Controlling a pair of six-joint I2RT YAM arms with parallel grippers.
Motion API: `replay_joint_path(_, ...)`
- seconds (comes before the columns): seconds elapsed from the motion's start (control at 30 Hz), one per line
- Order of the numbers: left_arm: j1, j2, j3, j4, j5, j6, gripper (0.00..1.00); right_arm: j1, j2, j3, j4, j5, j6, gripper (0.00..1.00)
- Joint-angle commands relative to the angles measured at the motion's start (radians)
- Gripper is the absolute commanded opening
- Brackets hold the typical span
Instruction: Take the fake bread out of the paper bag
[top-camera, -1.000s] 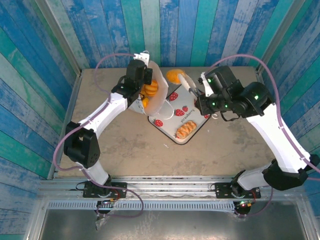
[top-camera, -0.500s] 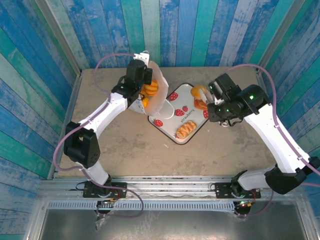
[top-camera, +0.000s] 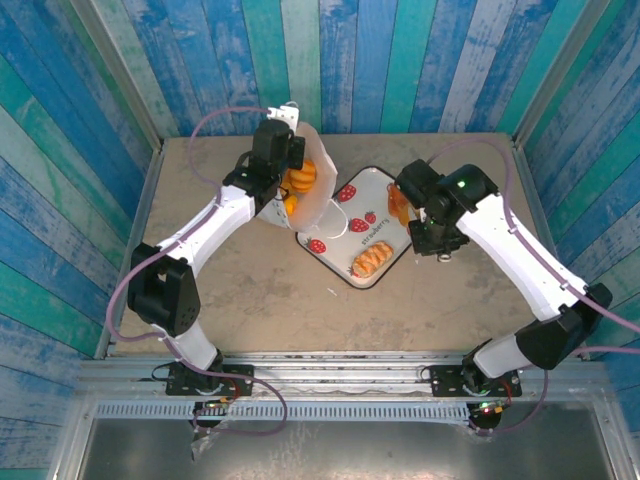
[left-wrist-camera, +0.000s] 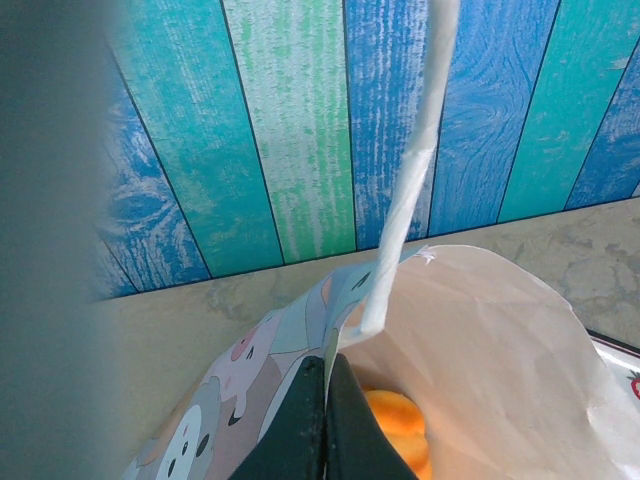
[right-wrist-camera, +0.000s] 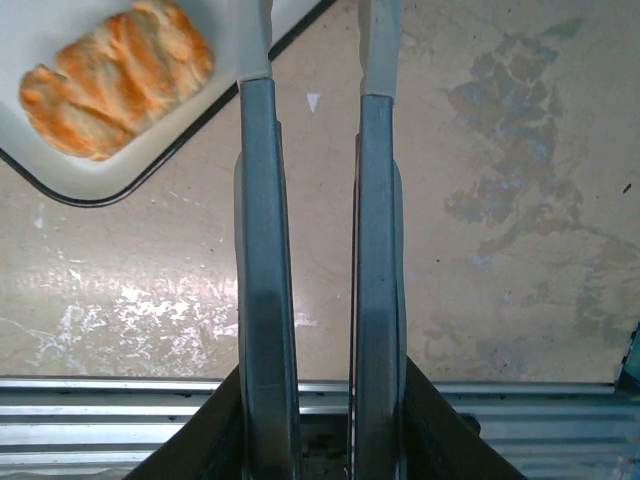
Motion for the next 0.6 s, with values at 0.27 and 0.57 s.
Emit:
replay_joint_path(0.27, -0.002, 0.01, -0.011, 0.05, 0.008, -0.006, 0.0, -0.004, 0.065, 0.01, -0.028, 0.049, 0.017, 0.11)
replay_joint_path(0.57, -0.002, 0.014, -0.013, 0.052, 0.011, -0.001, 0.0, -0.004, 0.137, 0.027, -0.036, 0.069, 0.011, 0.14)
